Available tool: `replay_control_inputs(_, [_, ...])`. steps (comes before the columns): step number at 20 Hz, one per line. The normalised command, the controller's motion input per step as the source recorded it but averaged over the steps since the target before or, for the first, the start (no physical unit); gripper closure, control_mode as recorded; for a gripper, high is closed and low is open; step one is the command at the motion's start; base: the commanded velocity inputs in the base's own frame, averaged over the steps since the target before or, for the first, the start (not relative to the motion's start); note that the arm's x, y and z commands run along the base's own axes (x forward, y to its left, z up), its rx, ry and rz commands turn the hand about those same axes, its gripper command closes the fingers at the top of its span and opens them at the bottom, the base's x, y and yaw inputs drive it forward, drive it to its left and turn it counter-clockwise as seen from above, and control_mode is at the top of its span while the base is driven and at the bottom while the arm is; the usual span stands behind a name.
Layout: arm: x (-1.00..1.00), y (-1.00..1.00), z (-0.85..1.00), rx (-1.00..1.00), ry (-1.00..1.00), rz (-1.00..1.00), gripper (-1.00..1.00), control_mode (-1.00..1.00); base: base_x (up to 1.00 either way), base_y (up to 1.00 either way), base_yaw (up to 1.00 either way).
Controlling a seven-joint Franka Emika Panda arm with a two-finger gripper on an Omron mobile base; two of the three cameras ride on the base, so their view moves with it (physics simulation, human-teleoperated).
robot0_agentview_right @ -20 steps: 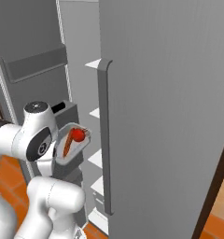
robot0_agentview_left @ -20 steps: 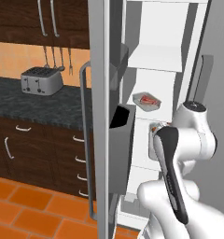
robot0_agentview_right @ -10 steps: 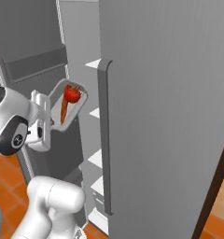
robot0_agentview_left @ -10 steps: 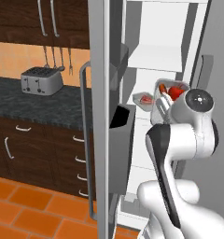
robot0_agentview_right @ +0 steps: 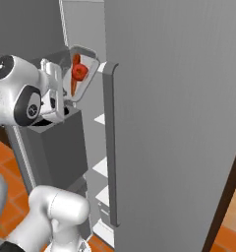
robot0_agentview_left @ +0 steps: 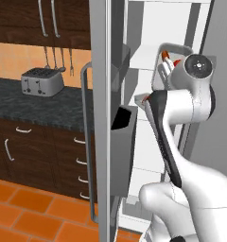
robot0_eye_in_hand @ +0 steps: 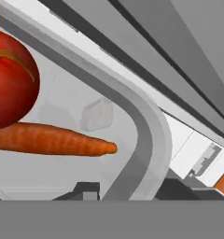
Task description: Take the meat container that has the steak and place it on the second highest rack of the freezer. Then take the vegetable container that has the tomato and carrot and place it on the highest rack of the freezer.
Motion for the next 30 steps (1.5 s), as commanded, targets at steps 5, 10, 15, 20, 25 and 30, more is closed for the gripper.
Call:
replay_control_inputs(5, [0.49,-0.12,0.29,0.01,0.08,-0.06,1.0,-1.0,0.0,0.0,0.0])
replay_control_inputs(10, [0.86,-0.26,-0.02,0.01,0.06,0.0,1.0,-1.0,0.0,0.0,0.0])
replay_control_inputs(15, [1.0,-0.26,0.0,0.01,0.12,0.0,1.0,-1.0,0.0,0.0,0.0])
replay_control_inputs(20, [1.0,-0.27,0.0,0.0,0.05,0.0,1.0,-1.0,0.0,0.0,0.0])
replay_control_inputs(25, [1.0,-0.32,-0.04,0.0,0.15,-0.01,1.0,-1.0,0.0,0.0,0.0])
replay_control_inputs(30, [1.0,-0.24,-0.01,0.0,0.16,-0.03,1.0,-1.0,0.0,0.0,0.0])
